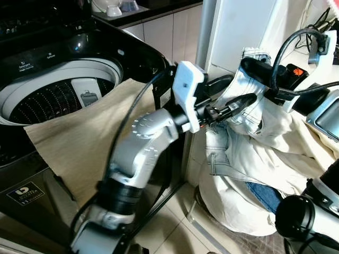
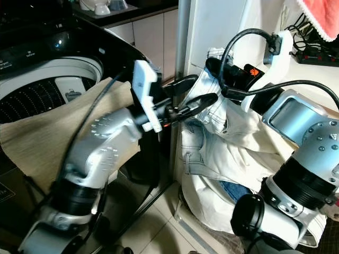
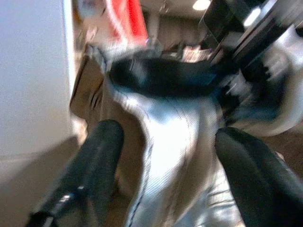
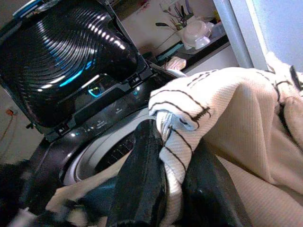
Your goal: Clothes washing
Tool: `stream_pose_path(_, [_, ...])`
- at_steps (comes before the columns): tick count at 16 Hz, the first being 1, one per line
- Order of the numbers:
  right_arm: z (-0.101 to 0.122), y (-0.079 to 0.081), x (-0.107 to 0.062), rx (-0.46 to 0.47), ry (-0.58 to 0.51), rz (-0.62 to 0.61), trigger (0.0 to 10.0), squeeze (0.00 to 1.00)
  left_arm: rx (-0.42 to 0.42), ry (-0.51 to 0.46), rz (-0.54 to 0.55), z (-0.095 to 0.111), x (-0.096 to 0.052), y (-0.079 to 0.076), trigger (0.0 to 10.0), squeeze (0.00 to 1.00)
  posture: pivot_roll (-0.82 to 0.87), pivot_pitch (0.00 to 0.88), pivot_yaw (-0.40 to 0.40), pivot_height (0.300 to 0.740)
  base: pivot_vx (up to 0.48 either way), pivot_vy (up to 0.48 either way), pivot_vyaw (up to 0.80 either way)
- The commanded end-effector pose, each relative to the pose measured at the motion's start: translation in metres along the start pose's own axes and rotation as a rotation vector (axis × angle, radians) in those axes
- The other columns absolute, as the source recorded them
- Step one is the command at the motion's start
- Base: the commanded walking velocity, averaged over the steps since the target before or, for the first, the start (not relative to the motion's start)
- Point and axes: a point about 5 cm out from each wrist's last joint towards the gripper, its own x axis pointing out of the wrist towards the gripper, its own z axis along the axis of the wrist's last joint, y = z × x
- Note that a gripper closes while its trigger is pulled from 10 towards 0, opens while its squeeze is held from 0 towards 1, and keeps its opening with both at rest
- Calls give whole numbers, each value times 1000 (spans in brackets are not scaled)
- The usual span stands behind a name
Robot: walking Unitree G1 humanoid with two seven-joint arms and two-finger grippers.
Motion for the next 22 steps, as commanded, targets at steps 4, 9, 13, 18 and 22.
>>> stream_pose_path(4, [6, 16, 1, -21, -23, 68, 0, 0, 0, -13, -31, -2, 5, -5, 8314, 0, -128, 0, 21, 740, 0, 0, 0])
stream_pose_path(9, [4, 17, 0, -15, -27, 62, 0, 0, -2, -5, -18, -7, 2, -1, 0, 0, -126, 0, 28, 740, 0, 0, 0])
stream_pose_path(13, [2, 18, 0, -16, -25, 64, 0, 0, -6, -2, -35, -7, 0, -1, 0, 0, -123, 0, 34, 740, 0, 0, 0])
stream_pose_path(18, [-3, 19, 0, -36, -10, 55, 0, 0, -22, -2, -65, -9, 0, -4, 0, 0, -125, 0, 36, 740, 0, 0, 0])
stream_pose_path(22, [-4, 20, 0, -54, -8, 54, 0, 0, -28, 5, -55, -9, -1, -3, 0, 0, -125, 0, 36, 740, 0, 0, 0])
